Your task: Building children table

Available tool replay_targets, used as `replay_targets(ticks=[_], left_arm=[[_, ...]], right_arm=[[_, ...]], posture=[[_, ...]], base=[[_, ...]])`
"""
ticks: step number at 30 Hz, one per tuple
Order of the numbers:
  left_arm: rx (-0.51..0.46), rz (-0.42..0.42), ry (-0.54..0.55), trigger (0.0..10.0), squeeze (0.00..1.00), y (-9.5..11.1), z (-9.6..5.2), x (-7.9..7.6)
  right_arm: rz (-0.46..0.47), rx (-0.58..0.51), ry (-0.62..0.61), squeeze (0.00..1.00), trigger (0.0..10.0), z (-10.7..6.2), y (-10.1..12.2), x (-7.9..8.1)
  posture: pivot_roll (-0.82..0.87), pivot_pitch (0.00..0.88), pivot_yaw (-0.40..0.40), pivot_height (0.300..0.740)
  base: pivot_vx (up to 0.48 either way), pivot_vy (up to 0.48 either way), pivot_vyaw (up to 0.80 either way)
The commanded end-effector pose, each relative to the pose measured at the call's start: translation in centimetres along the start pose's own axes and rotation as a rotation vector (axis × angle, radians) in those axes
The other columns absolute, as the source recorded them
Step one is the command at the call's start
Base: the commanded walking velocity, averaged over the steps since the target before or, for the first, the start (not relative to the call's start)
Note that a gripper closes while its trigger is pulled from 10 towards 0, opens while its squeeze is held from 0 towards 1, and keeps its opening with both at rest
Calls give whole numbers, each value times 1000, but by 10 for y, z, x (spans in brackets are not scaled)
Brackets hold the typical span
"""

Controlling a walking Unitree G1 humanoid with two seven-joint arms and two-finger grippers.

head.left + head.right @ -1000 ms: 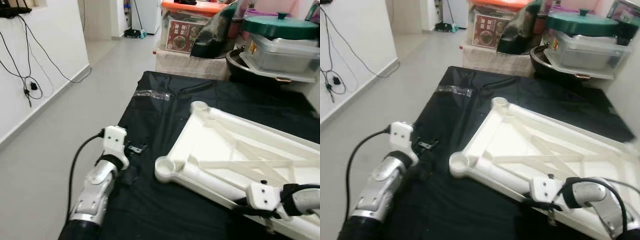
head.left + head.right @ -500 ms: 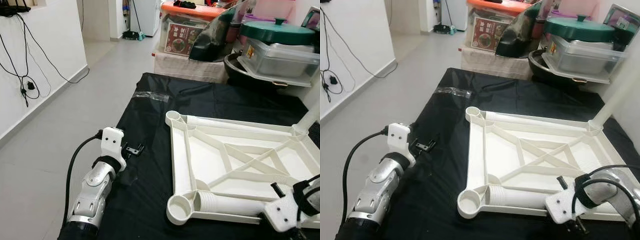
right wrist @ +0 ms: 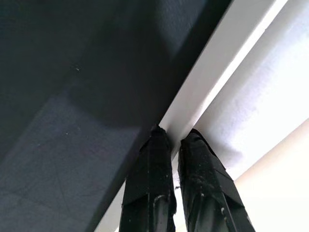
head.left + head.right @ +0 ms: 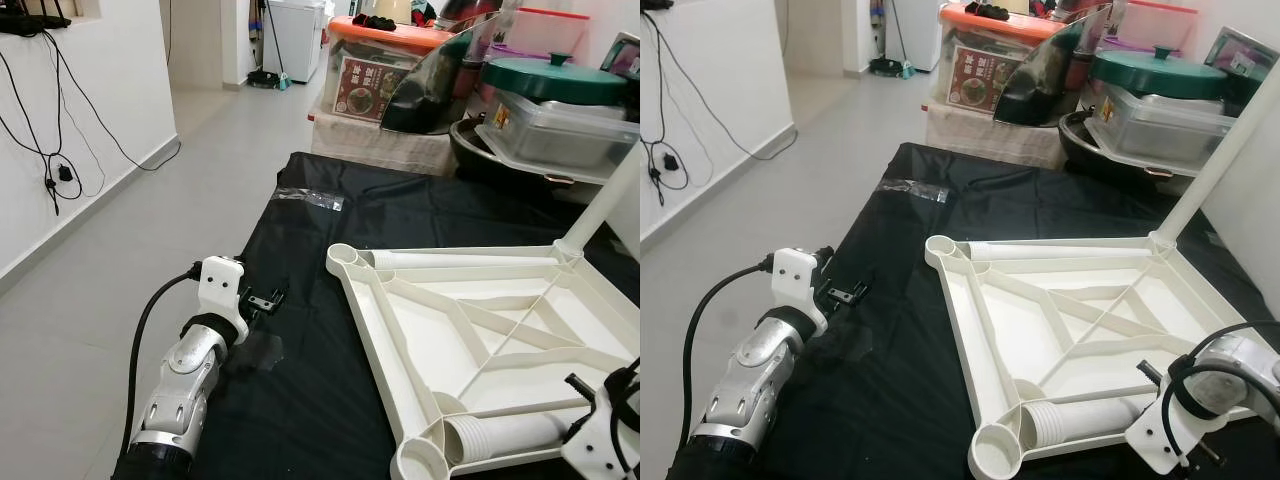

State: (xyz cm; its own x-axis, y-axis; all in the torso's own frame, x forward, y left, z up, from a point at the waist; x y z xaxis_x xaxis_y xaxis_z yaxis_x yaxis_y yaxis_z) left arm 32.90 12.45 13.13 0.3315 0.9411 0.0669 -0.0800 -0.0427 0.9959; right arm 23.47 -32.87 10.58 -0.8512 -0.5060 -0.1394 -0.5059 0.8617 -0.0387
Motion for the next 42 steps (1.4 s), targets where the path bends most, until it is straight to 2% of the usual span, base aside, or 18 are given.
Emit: replay_targets(ticks=[1,2,3,4,5,6,12,16,19,20,24,27,33,36,37,39,41,42], left_arm=[[-3,14,-12,10000,0,0,2,-4],[-3,14,-12,10000,0,0,2,-4],[-2,14,-11,10000,0,0,1,-4],[-1,16,-10,10000,0,0,1,-3],[-1,16,-10,10000,0,0,1,-3],[0,17,-10,10000,0,-1,1,-3],[1,18,-10,10000,0,-1,1,-2],[0,13,-12,10000,0,-2,1,-4],[2,9,-15,10000,0,-3,1,-5],[2,9,-15,10000,0,-3,1,-5],[-2,4,-15,10000,0,-3,2,-6],[-3,2,-15,10000,0,-3,2,-6],[-6,-5,-16,10000,0,-4,2,-8],[-7,-9,-16,10000,0,-4,2,-10],[-7,-9,-16,10000,0,-4,2,-10],[-6,-8,-11,10000,0,-4,2,-9],[-4,-3,-3,10000,0,-4,1,-8],[-4,-3,-3,10000,0,-4,1,-8]], right_arm=[[-1,-7,-9,0,5529,22,8,-1],[-1,-7,-9,0,5529,22,8,-1],[39,-7,-83,0,10000,20,6,-12],[64,-6,-100,906,10000,19,3,-16],[64,-6,-100,906,10000,19,3,-16],[84,-8,-112,1000,10000,17,1,-19],[135,-48,-111,1000,10000,7,0,-19],[183,-129,-119,1000,10000,-10,5,-22],[252,-243,-155,1000,10000,-28,13,-31],[252,-243,-155,1000,10000,-28,13,-31],[276,-347,-195,1000,10000,-55,20,-43],[278,-360,-204,1000,10000,-60,21,-45],[293,-434,-241,1000,10000,-83,24,-56],[357,-570,-406,1000,10000,-91,33,-81],[357,-570,-406,1000,10000,-91,33,-81],[456,-643,-625,1000,10000,-91,38,-111],[616,-673,-784,1000,10000,-88,37,-136],[616,-673,-784,1000,10000,-88,37,-136]], posture=[[45,0,-89,740],[45,0,-89,740],[47,0,-85,740],[48,0,-86,740],[48,0,-86,740],[48,0,-86,740],[41,0,-87,740],[39,0,-87,740],[31,0,-88,740],[31,0,-88,740],[26,0,-91,740],[26,0,-91,740],[20,0,-96,740],[21,0,-100,740],[21,0,-100,740],[25,0,-103,740],[29,0,-105,740],[29,0,-105,740]], base=[[0,0,0],[0,0,0],[0,0,0],[0,0,0],[0,0,0],[0,0,0],[0,0,0],[0,0,0],[0,0,0],[0,0,0],[0,0,0],[0,0,0],[0,0,0],[0,0,0],[0,0,0],[0,0,0],[0,0,0],[0,0,0]])
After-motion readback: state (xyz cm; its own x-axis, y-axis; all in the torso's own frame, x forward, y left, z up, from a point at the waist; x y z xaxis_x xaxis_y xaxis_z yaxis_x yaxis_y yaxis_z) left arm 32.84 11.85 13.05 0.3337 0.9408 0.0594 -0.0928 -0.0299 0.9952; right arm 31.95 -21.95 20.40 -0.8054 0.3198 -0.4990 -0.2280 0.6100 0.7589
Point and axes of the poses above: a point about 5 cm out from each wrist's last joint towards the gripper, its own z axis pointing out of the wrist towards the gripper, its own y axis along the axis of the wrist's last joint, x = y × z, the point moved 2 cm from there along z, pointing out of the wrist towards the gripper, and after that the axes turned 4 degrees about z, right-handed, at the moved point
